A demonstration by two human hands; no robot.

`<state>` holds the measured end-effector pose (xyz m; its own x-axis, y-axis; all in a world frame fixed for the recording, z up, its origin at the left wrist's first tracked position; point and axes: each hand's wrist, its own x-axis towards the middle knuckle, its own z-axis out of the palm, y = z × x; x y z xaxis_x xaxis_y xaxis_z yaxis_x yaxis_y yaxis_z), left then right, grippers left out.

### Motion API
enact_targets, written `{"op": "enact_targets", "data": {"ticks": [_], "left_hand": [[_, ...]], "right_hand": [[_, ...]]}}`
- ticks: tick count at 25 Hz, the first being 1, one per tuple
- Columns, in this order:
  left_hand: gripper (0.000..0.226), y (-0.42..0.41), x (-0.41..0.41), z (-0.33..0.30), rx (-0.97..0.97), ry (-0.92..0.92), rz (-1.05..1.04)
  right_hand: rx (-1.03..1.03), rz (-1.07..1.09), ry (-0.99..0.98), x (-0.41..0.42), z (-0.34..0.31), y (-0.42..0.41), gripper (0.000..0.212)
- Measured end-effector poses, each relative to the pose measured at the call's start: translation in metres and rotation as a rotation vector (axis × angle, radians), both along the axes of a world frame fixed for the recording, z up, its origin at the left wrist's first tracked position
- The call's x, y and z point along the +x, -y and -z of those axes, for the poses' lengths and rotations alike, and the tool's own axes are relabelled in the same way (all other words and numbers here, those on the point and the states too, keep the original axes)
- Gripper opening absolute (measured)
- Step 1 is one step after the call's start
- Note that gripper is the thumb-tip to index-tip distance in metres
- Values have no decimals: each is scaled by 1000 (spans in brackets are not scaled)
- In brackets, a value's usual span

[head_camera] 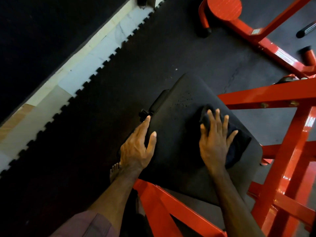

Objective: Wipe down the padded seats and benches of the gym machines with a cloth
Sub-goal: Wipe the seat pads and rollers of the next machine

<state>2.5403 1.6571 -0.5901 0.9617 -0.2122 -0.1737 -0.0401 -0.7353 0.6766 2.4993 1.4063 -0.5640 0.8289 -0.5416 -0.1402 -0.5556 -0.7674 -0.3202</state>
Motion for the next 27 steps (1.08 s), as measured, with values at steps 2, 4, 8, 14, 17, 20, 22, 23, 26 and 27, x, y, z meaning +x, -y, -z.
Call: {"op": "enact_targets", "data": {"ticks": [2, 4, 8, 14, 17, 20, 22, 23, 26, 27], "left_hand": [[60, 0, -1, 1, 6, -3, -6], [62, -1, -2, 0, 12, -11, -4], [62, -1, 0, 1, 11, -23, 2], [63, -1, 0, 1, -1, -36, -1], [62, 1, 1, 1, 2, -48, 2], [62, -1, 2, 3, -2, -56, 10], [63, -1, 2, 4, -6, -52, 25], [64, -1, 1, 4, -6, -51, 21], [64, 0, 2, 0, -10, -52, 6], [64, 0, 1, -1, -10, -48, 9]], "right_hand": [[38, 27, -8, 28, -2, -11, 59], [-24, -189, 7, 14, -1, -13, 61], [-54, -196, -2, -28, -3, 38, 58], [36, -66, 30, 44, 3, 30, 60], [-21, -278, 17, -4, -4, 44, 58], [49, 34, 25, 23, 2, 56, 56], [117, 192, 25, 73, 1, 50, 57], [124, 163, 16, 87, 1, 43, 57], [52, -175, 7, 62, -2, 42, 59], [43, -249, -7, 42, -4, 50, 59]]}}
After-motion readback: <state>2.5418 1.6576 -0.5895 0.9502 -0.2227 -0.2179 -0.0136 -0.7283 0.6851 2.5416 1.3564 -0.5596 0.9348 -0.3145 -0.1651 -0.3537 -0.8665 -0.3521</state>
